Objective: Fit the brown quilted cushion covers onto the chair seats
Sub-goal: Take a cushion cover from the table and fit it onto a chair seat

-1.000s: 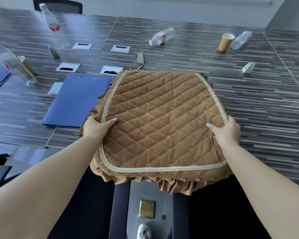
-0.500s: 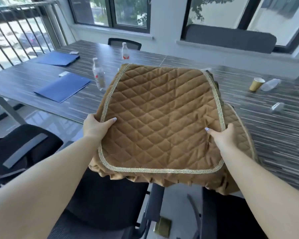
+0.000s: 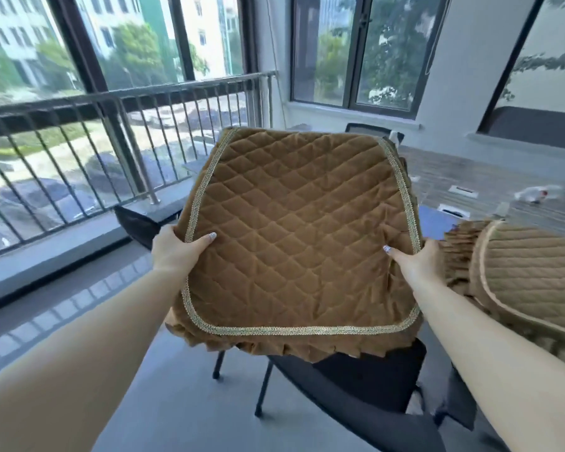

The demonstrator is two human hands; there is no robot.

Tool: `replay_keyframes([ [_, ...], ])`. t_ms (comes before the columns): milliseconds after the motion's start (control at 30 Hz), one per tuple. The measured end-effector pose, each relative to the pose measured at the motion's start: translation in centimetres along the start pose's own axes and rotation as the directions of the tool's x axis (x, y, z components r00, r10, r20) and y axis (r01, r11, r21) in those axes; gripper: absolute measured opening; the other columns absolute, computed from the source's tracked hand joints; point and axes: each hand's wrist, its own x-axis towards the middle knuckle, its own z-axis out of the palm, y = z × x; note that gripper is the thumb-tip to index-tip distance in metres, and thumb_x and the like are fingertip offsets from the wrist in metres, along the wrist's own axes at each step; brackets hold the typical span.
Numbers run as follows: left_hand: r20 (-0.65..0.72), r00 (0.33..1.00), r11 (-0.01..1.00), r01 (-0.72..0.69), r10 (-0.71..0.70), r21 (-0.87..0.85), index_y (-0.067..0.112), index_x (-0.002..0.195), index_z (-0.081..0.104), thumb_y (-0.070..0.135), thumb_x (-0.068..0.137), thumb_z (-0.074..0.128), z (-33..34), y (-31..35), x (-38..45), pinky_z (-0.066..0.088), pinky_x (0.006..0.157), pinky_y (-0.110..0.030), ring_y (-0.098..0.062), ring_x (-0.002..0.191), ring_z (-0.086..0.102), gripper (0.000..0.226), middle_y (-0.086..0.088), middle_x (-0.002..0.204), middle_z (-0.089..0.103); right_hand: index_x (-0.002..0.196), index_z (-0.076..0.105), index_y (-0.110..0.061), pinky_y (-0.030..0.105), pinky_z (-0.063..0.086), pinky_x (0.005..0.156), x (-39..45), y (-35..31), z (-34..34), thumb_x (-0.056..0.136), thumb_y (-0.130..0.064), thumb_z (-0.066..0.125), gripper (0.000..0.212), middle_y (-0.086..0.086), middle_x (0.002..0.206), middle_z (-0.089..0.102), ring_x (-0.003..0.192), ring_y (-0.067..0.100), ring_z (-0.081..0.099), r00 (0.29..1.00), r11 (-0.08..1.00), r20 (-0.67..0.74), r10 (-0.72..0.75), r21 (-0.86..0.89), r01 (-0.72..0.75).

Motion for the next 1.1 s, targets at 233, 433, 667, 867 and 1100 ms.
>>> replay_keyframes([
  [233,-0.154,0.986,0.998,0.065,-0.061,0.019,0.006,0.117,0.056,0.047,0.066,0.082,-12.7,-5.4,3.6,0.05,0.092,-0.047,-0.033,0.104,0.061,0.071,-0.013,0.112,0.064,0.113,0.05,-0.006,0.041,0.044,0.081,-5.7,-8.8,10.8,0.073,-0.041,0.077,0.06,0.015,0.114,0.058,0.104,0.036,0.055,0.987,0.993,0.107,-0.117,-0.009,0.119],
  [433,-0.215,0.969,0.993,0.119,-0.121,-0.022,0.005,0.123,0.054,0.049,0.067,0.081,-18.1,-8.4,8.6,0.05,0.091,-0.047,-0.034,0.106,0.06,0.076,-0.012,0.116,0.063,0.116,0.05,-0.009,0.042,0.045,0.086,-7.1,-14.7,18.6,0.072,-0.038,0.077,0.059,0.016,0.118,0.059,0.107,0.036,0.056,0.965,0.984,0.189,-0.18,0.02,0.179],
  [667,-0.254,0.966,0.998,0.057,-0.054,0.005,0.007,0.112,0.06,0.045,0.069,0.081,-19.6,-9.6,20.3,0.051,0.089,-0.046,-0.032,0.101,0.062,0.062,-0.011,0.109,0.066,0.114,0.048,-0.007,0.04,0.043,0.087,-3.8,-21.3,29.0,0.076,-0.031,0.076,0.053,0.016,0.116,0.061,0.107,0.035,0.057,0.956,0.975,0.2,-0.216,0.094,0.201],
  [867,-0.215,0.976,0.994,0.064,-0.044,0.089,0.007,0.112,0.062,0.06,0.059,0.077,-18.1,-8.7,35.6,0.052,0.09,-0.049,-0.034,0.102,0.062,0.076,-0.013,0.109,0.066,0.114,0.048,-0.008,0.038,0.041,0.082,2.3,-27.4,38.5,0.079,-0.031,0.074,0.049,0.016,0.116,0.062,0.106,0.036,0.058,0.981,0.986,0.138,-0.137,0.114,0.122],
  [1100,-0.073,0.996,0.991,0.058,-0.05,0.122,0.008,0.11,0.066,0.05,0.07,0.076,-14.7,-9.4,45.1,0.054,0.085,-0.048,-0.034,0.096,0.066,0.06,-0.011,0.102,0.07,0.113,0.05,-0.006,0.03,0.033,0.071,6.4,-30.6,42.4,0.08,-0.027,0.073,0.046,0.011,0.105,0.061,0.088,0.027,0.054,0.988,0.988,0.068,-0.14,0.082,0.134],
])
